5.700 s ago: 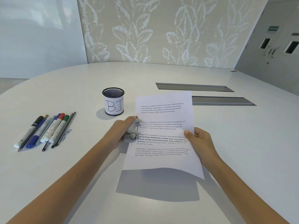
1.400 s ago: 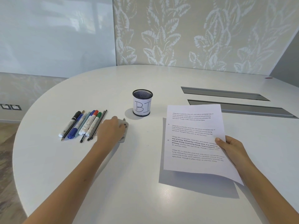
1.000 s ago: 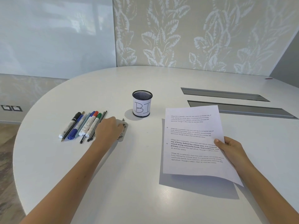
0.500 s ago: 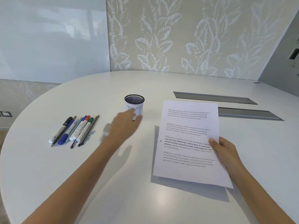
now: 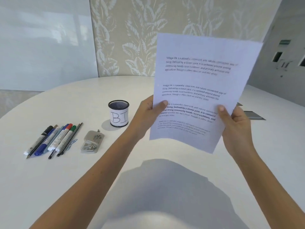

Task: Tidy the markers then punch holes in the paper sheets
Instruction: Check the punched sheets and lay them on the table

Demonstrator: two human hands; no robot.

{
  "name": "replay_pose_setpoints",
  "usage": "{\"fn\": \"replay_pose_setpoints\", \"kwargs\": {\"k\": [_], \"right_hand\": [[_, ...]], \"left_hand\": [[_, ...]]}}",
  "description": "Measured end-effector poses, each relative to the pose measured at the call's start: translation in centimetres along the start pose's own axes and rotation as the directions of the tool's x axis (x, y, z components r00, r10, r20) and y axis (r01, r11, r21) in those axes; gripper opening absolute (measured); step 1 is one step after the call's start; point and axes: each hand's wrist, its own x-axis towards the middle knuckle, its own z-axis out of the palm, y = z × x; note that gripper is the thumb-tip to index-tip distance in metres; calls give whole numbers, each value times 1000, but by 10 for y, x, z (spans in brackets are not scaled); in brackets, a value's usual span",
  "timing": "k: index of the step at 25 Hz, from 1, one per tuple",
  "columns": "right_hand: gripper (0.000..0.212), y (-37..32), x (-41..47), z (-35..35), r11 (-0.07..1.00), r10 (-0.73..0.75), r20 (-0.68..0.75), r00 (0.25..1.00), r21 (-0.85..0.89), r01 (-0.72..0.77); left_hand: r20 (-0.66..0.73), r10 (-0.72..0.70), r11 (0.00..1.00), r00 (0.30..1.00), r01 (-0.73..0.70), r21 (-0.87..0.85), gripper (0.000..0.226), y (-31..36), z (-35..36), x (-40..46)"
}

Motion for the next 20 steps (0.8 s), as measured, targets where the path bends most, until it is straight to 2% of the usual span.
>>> {"fn": "replay_pose_setpoints", "kwargs": {"k": [6, 12, 15, 18, 20], "right_hand": [[25, 45, -43, -3, 978, 206, -6, 978, -40, -206], [26, 31, -41, 4, 981, 194, 9, 981, -9, -194], [30, 46, -58, 2, 954, 297, 13, 955, -42, -296], [29, 55, -65, -2, 932, 344, 7, 939, -121, -341], [24, 51, -54, -4, 934, 323, -17, 946, -154, -322]], "left_hand": [[-82, -167, 984, 983, 171, 53, 24, -35, 10, -38], [-138, -70, 996, 988, 62, -59, 26, -32, 25, -38], [-172, -140, 989, 975, 130, -71, 23, -54, 28, -50], [-157, -152, 987, 976, 157, 21, 23, -67, 28, -53], [-178, -65, 994, 982, 79, 71, 41, -56, 19, -41]]}}
